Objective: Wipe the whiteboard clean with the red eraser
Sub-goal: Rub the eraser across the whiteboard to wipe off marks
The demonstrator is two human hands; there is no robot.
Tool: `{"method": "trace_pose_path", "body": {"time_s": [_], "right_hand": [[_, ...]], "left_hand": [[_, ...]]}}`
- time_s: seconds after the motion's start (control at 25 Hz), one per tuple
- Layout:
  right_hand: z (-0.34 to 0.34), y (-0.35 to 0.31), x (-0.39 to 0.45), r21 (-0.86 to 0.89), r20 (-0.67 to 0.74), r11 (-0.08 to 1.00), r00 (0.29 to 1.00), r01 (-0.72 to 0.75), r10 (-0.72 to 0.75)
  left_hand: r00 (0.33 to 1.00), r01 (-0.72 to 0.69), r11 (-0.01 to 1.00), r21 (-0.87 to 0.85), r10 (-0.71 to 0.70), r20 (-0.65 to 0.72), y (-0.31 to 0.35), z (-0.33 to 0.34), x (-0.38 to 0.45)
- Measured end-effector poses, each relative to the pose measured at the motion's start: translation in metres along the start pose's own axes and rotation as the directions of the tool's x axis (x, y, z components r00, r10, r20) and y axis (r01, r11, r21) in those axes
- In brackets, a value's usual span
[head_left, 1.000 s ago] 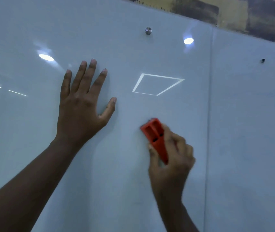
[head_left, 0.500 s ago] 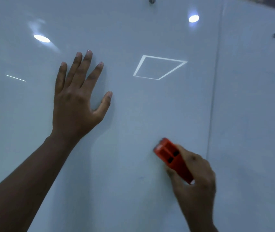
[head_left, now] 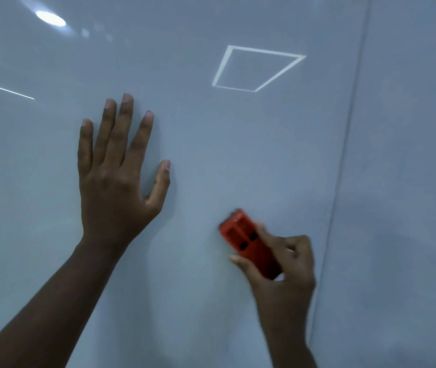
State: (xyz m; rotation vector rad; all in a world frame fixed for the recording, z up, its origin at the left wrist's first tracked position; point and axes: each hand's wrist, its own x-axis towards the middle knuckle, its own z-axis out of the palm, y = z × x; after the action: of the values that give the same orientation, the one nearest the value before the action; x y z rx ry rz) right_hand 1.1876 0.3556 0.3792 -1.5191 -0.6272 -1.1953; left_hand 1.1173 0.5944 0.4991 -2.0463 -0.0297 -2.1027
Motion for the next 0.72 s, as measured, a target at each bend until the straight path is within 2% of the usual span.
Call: {"method": "trace_pose_path", "body": {"time_s": [0.16, 0.32, 0.4, 0.52, 0.6, 0.72], "right_hand": [[0.025, -0.021, -0.060, -0.082, 0.249, 0.974, 0.951, 0.212, -0.186], [0.016, -0.011, -0.076, -0.120, 0.301, 0.952, 0.924, 0.283, -0.237], [0.005, -0.002, -0.072, -0.130, 0.269, 0.964, 0.944, 0.231, -0.190], [-0.019, 0.021, -0.062, -0.122, 0.123, 0.993, 0.992, 0.006, 0.009], [-0.039, 0.043, -0.057, -0.131, 0.025, 0.983, 0.991, -0.126, 0.131], [-0.061, 0.068, -0.063, -0.175, -0.020, 0.961, 0.977, -0.214, 0.214]], "left_hand": [[0.999, 0.013, 1.000, 0.006, -0.013, 0.033, 0.003, -0.005, -0.023], [0.998, 0.019, 1.000, 0.019, -0.020, 0.059, 0.002, -0.009, -0.048], [0.997, 0.017, 1.000, 0.018, -0.019, 0.070, 0.002, -0.012, -0.061], [0.996, 0.014, 1.000, 0.022, -0.015, 0.089, 0.001, -0.017, -0.084], [0.994, 0.010, 1.000, 0.023, -0.012, 0.107, -0.001, -0.020, -0.104], [0.991, 0.017, 0.999, 0.032, -0.021, 0.131, -0.003, -0.024, -0.135]]}}
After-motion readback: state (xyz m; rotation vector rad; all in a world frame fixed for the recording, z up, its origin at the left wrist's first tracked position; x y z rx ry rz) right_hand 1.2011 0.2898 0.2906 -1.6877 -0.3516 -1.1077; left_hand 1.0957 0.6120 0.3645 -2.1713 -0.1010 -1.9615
